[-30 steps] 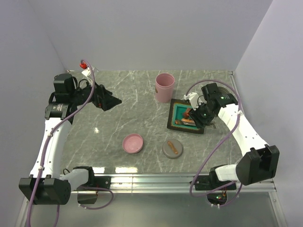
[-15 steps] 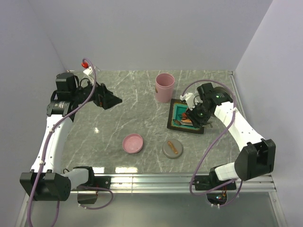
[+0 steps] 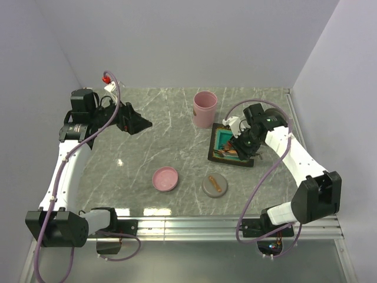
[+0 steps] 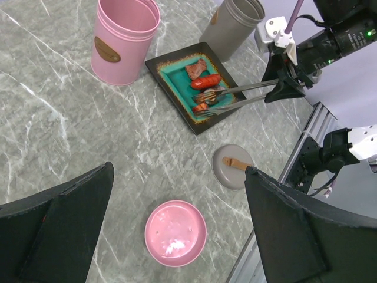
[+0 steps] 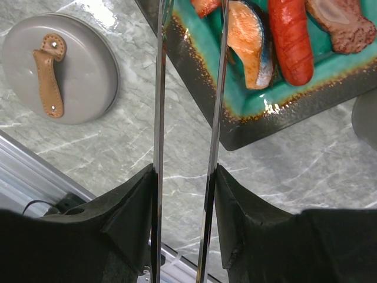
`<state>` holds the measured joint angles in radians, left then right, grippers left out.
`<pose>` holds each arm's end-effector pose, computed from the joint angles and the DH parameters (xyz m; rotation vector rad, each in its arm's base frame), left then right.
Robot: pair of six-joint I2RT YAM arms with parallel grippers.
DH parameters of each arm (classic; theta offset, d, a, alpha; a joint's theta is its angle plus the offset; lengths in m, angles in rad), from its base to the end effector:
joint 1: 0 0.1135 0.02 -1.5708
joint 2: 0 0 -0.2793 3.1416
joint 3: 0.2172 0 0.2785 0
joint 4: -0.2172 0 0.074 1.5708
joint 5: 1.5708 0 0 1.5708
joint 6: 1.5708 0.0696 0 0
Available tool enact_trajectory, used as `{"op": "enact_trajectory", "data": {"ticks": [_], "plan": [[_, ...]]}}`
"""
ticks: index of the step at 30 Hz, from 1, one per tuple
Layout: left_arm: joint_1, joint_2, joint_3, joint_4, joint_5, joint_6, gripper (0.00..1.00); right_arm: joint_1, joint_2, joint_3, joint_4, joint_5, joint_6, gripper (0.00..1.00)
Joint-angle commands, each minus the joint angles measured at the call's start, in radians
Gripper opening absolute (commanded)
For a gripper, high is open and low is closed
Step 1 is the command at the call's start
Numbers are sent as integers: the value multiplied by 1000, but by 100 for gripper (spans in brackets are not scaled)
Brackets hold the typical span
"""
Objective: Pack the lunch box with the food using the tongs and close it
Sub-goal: Pick up the food using the clamp, then place the food into the lunch box
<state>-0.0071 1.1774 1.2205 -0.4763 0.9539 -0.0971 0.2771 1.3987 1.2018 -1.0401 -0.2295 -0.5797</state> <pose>0.2854 -0.0588 0.3952 0.5257 1.8699 -1.0132 0.2814 0.0965 0.2604 -1.1987 2.4955 0.2451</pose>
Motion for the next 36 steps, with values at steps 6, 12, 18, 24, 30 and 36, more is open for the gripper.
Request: {"op": "enact_trajectory", "data": {"ticks": [6,12,18,24,30,36], "plan": [[4,-4,43,25,19,-4,99,22,19,13,15,15,9,47],[2,2,50,16,5,0,99,22,5,36,14,9,26,42],[4,2,47,16,-36,-9,99,20,-35,114,-14,-28,67,40],[4,1,51,10,-96,0,99,4,-93,234,-47,-83,116,39],[4,14,65,8,-87,-1,99,-70,-147,338,-74,-68,126,39],[2,16,63,27,-83,-13,99,-302,-147,447,-104,-47,83,39]]}}
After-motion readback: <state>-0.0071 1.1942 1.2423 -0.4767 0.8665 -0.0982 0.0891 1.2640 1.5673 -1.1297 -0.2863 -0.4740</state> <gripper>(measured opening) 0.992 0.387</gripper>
